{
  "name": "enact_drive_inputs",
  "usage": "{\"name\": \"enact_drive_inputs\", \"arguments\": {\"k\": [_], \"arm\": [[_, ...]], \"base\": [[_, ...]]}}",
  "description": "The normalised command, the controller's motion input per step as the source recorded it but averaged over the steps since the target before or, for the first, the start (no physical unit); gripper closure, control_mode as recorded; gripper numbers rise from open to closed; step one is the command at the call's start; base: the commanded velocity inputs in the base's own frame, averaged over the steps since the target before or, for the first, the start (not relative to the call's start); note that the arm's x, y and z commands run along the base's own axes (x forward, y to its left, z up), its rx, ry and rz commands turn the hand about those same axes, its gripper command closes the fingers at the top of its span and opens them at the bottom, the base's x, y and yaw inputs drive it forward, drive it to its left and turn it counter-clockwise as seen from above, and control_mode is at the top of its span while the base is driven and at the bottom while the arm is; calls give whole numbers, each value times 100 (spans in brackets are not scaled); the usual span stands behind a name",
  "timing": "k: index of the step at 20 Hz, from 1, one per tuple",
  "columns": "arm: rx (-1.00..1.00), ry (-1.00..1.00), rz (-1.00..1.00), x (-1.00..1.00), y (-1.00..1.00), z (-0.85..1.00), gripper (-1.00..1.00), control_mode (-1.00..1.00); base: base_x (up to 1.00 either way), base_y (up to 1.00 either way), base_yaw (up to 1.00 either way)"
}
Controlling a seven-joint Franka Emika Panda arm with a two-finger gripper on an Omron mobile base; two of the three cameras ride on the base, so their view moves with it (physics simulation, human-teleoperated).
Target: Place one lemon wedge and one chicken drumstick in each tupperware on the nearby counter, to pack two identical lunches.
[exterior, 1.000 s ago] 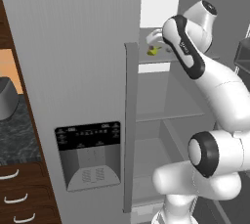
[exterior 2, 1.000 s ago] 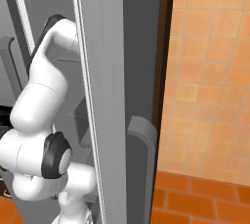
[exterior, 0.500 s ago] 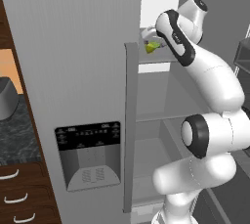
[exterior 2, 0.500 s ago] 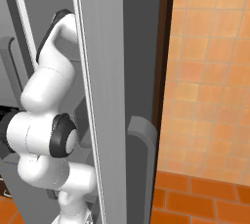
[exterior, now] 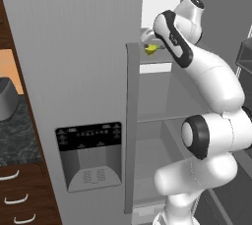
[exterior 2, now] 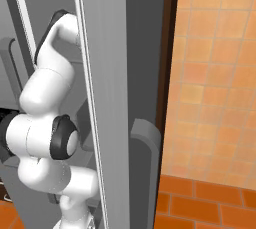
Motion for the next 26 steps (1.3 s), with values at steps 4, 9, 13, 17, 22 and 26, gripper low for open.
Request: {"name": "enact_drive_inputs", "arguments": {"k": [4, 9, 13, 17, 22, 26], "arm": [[-9, 0, 7, -27, -20, -43, -100, -100], [-7, 0, 15, -2, -11, -48, -100, -100], [-3, 0, 11, -1, -69, -17, -100, -100], [0, -1, 9, -2, -100, 1, -100, -100], [-3, -19, 12, -10, -13, 29, -100, -100], [-9, -18, 2, 4, 53, 53, -100, -100]], "base": [[0, 0, 0], [0, 0, 0], [0, 0, 0], [0, 0, 0], [0, 0, 0], [0, 0, 0]]}}
